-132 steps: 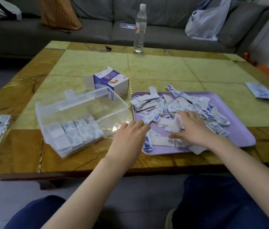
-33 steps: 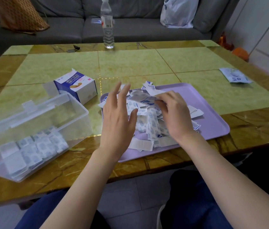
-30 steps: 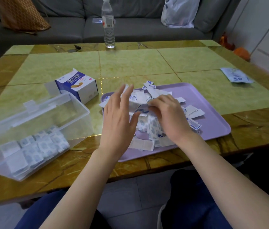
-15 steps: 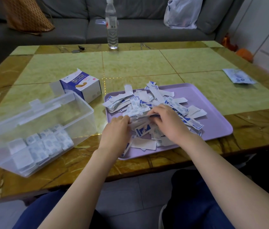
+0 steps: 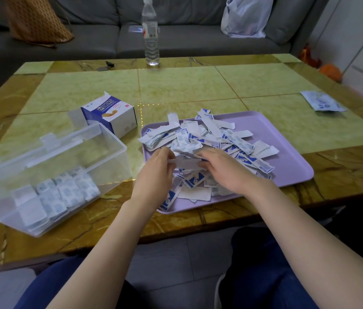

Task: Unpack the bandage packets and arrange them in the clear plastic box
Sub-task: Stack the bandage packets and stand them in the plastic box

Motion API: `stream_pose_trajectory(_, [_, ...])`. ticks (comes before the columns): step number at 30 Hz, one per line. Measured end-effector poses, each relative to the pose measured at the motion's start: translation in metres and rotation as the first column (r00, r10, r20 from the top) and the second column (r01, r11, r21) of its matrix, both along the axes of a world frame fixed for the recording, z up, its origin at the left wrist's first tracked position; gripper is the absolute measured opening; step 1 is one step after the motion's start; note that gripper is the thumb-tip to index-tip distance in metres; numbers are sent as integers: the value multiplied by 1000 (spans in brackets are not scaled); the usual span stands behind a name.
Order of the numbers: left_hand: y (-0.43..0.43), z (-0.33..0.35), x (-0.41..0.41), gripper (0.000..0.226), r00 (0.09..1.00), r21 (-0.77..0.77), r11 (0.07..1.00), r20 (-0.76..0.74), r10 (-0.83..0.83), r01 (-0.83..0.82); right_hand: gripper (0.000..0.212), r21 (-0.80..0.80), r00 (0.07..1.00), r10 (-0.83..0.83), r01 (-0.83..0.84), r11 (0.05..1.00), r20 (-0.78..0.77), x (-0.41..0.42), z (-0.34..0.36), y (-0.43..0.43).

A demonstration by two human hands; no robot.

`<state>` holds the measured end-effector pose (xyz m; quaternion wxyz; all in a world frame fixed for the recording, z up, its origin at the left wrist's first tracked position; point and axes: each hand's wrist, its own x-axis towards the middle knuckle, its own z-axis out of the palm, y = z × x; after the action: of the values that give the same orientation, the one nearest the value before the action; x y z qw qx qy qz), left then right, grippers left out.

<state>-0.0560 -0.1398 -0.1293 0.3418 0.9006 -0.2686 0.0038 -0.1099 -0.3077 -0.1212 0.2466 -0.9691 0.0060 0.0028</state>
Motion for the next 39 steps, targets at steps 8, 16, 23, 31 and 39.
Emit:
stream_pose_trajectory(8, [-1,-4,-1,56,995,42,998,-86,-41,45,14,2,995,-38,38,999,87,-1,-1,5])
stream_pose_trajectory(16, [1,-2,3,3,1000,87,996,21,-10,9,17,141,989,-67,48,989,133,-1,4,10])
stream_pose_trajectory(23, [-3,-3,-2,7,995,-7,998,79,-58,59,17,44,994,11,-16,999,111,-1,-3,18])
stream_pose_trajectory(31, [2,-9,-2,22,986,277,957,114,-123,87,41,78,991,-111,106,991,73,0,-7,21])
stream_pose_trajectory(39, [3,-8,-3,19,988,217,975,138,-74,42,43,312,989,-141,123,942,37,2,-9,32])
